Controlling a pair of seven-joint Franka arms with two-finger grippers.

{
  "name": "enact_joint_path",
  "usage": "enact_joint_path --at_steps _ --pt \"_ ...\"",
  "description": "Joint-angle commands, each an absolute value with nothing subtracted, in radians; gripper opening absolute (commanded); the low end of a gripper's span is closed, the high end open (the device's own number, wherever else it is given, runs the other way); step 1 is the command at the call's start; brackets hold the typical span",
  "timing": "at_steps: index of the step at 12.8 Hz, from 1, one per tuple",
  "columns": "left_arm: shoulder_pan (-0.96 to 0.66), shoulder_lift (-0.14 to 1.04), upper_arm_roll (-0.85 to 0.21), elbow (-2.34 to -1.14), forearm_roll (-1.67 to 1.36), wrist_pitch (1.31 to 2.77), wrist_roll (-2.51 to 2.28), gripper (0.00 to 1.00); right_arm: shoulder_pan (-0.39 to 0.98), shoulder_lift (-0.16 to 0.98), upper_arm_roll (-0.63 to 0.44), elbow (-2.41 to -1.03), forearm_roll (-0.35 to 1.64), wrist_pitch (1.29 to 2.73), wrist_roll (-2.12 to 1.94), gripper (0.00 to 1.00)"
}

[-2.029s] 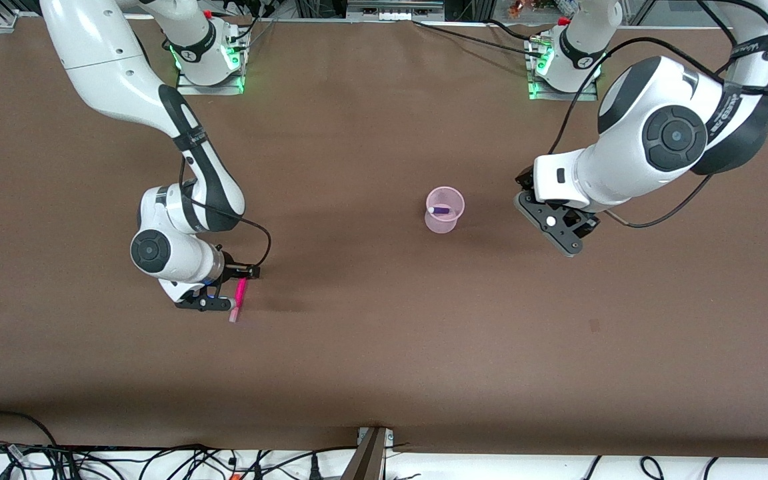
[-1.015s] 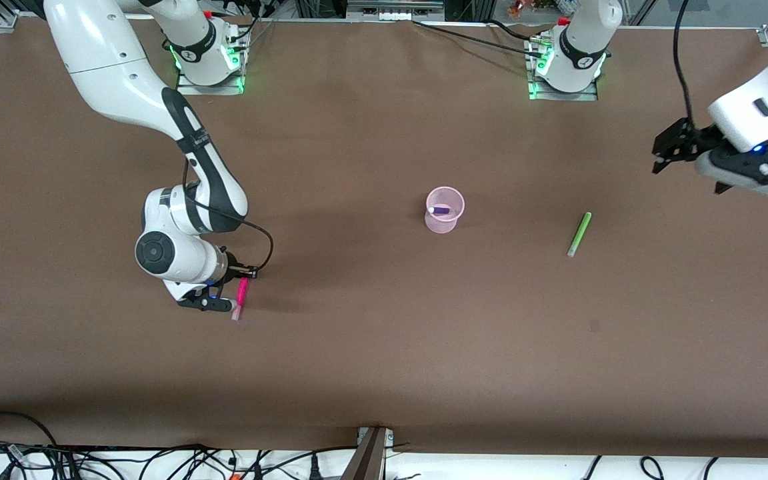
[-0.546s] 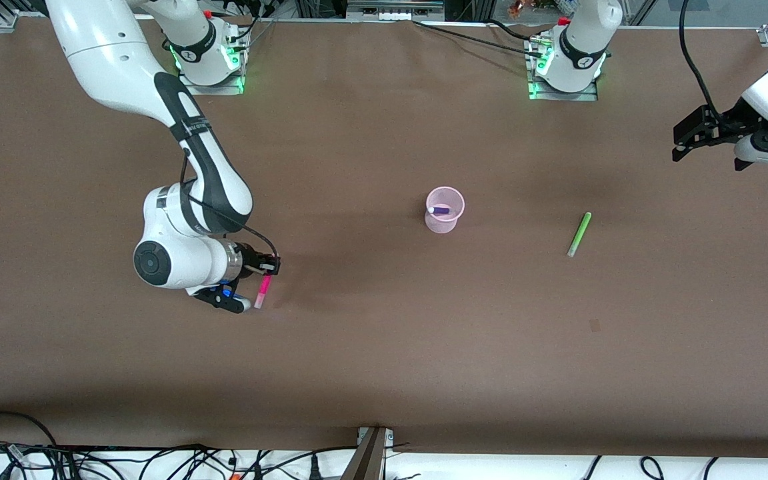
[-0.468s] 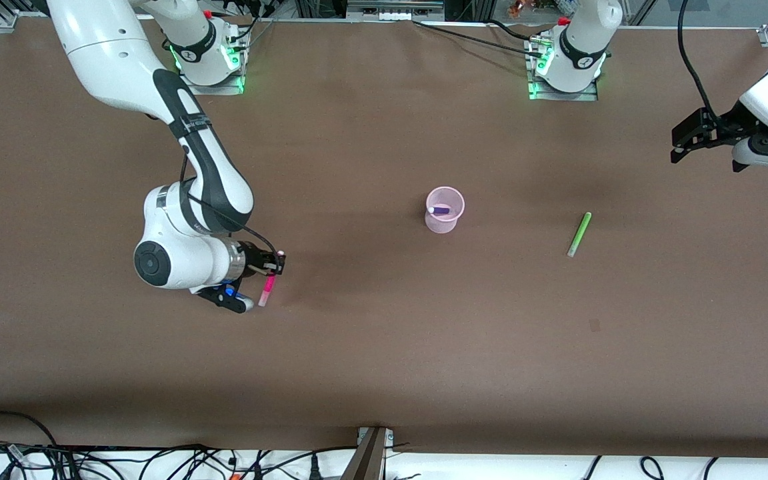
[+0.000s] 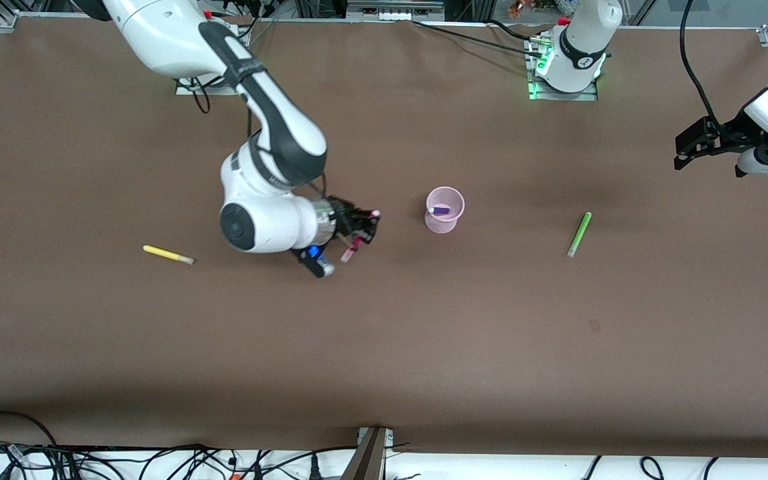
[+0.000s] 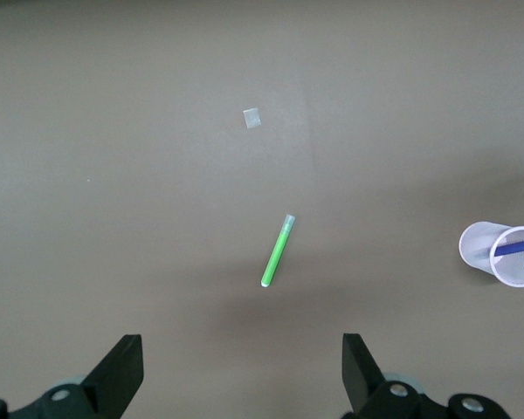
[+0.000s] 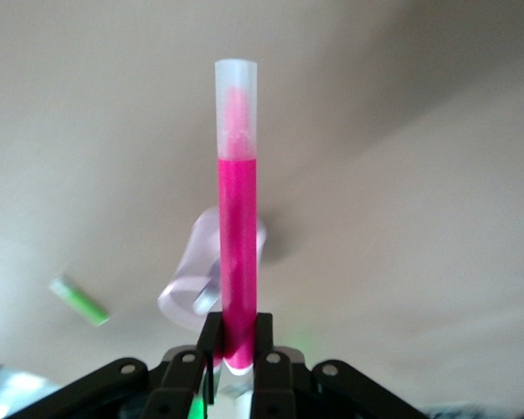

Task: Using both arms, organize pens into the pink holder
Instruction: 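Lift the magenta pen and carry it over the pink cup with the right gripper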

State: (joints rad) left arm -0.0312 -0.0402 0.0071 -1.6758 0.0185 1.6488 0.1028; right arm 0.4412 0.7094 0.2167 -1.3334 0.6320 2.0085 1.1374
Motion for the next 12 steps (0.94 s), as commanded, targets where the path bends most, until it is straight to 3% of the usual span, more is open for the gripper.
enact_joint_path --at_steps 1,5,12 --pt "-0.026 -0.009 0.009 -1.632 0.002 1.644 0.100 1.00 0.506 0.712 0.264 -1.328 0.719 2.173 1.364 0.07" --pt "-0.026 -0.005 0.009 -1.621 0.002 1.643 0.095 1.00 0.661 0.736 0.264 -1.335 0.748 2.439 1.613 0.07" --pt "-0.025 0.002 0.011 -1.617 -0.002 1.643 0.098 1.00 0.672 0.793 0.262 -1.333 0.989 2.482 1.614 0.07"
